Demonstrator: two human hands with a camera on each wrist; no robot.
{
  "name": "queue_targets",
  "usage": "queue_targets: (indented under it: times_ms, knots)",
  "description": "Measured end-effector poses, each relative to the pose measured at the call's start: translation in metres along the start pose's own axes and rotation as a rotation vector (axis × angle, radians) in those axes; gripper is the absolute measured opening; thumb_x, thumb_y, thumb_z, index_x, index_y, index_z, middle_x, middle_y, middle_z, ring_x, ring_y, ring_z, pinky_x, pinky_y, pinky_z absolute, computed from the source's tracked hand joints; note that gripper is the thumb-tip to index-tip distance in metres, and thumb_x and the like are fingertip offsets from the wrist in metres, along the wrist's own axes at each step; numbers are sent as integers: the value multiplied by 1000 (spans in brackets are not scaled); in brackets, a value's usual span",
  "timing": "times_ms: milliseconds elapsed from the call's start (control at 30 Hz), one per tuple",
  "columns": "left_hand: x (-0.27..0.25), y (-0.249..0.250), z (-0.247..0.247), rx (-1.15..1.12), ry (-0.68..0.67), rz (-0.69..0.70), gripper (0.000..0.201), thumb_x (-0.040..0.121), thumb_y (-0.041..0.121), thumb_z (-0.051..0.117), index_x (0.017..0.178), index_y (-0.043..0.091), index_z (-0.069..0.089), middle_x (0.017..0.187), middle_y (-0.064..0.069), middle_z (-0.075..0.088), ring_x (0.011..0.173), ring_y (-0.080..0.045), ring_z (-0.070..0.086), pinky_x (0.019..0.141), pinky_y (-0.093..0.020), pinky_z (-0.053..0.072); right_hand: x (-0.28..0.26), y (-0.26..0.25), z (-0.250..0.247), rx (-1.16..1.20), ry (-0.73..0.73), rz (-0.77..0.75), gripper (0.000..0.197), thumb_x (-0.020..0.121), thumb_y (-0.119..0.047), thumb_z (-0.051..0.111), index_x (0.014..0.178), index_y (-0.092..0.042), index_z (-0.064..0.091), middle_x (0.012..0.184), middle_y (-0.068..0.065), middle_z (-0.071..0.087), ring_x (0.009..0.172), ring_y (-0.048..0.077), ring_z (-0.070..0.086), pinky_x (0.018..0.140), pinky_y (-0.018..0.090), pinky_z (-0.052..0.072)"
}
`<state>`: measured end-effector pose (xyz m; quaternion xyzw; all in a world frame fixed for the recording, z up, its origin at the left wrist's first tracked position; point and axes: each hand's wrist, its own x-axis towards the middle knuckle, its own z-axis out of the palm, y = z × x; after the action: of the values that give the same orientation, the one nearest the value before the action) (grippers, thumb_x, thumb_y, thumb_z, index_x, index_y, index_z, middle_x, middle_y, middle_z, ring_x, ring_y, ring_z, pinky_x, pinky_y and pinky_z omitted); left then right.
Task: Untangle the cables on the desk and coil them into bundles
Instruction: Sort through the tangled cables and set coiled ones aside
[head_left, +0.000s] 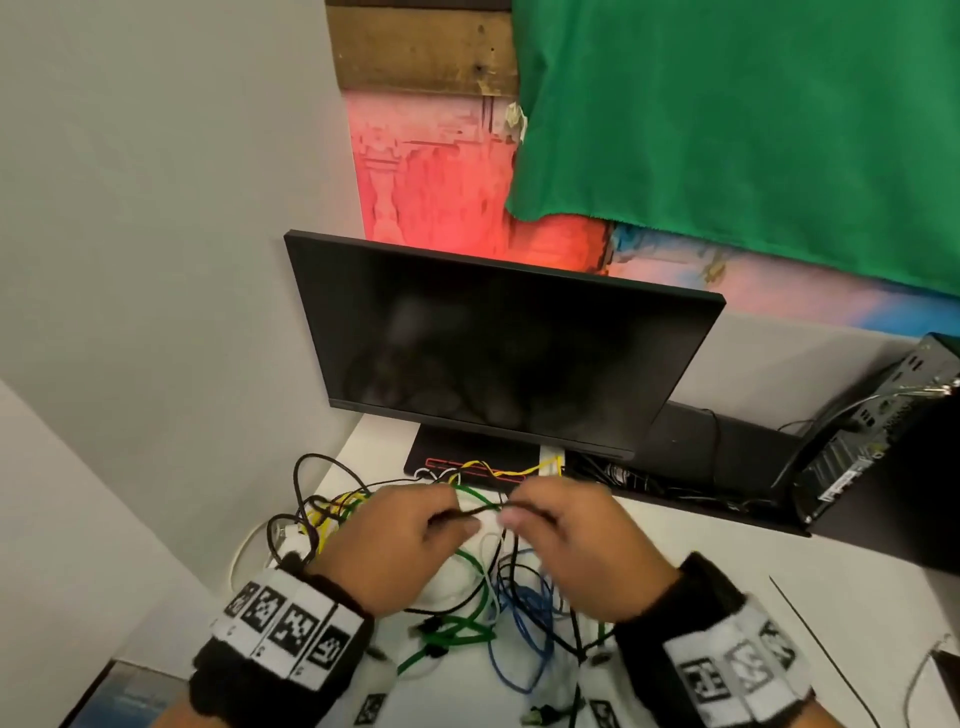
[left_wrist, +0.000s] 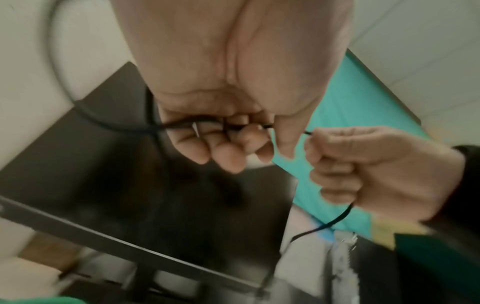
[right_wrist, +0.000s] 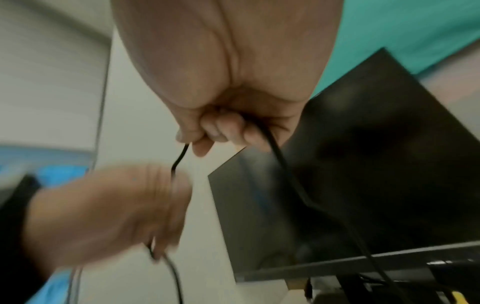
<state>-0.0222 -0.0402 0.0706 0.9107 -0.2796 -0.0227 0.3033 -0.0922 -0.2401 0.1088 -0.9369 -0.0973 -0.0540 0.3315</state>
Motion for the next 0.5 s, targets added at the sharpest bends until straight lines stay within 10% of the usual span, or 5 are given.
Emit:
queue_targets:
  times_ms: [167, 300, 400, 500]
  knots:
    - [-19, -47, -21, 1, 29, -219, 44, 87, 58, 58, 68, 18, 56, 58, 1, 54, 56, -12, 52, 59, -32, 46, -17, 35, -64, 167, 515, 34, 16, 90, -41, 57, 81, -34, 69, 76, -18, 69, 73, -2, 62, 61, 4, 40]
    - [-25, -54, -27, -231, -56, -175, 35, 70, 52, 71, 59, 21, 57, 57, 8, 48, 56, -9, 46, 63, -30, 42, -15, 74, -55, 148, 579, 272, 27, 99, -28, 57, 74, -28, 66, 69, -11, 67, 72, 5, 62, 64, 23, 44]
    - [-23, -38, -28, -494, -80, -162, 34, 65, 54, 66, 60, 20, 64, 56, 5, 52, 57, -8, 48, 65, -30, 39, -12, 84, -50, -136, 474, 521, 18, 99, -28, 56, 103, -17, 70, 107, 10, 66, 106, 33, 60, 86, 37, 45]
    - [-12, -8, -20, -467, -113, -102, 37, 72, 55, 62, 59, 21, 58, 54, 7, 48, 57, -9, 51, 62, -29, 42, -9, 41, -30, -212, 330, 204, 52, 90, -49, 53, 138, -27, 54, 136, -7, 53, 125, 13, 49, 105, 33, 40]
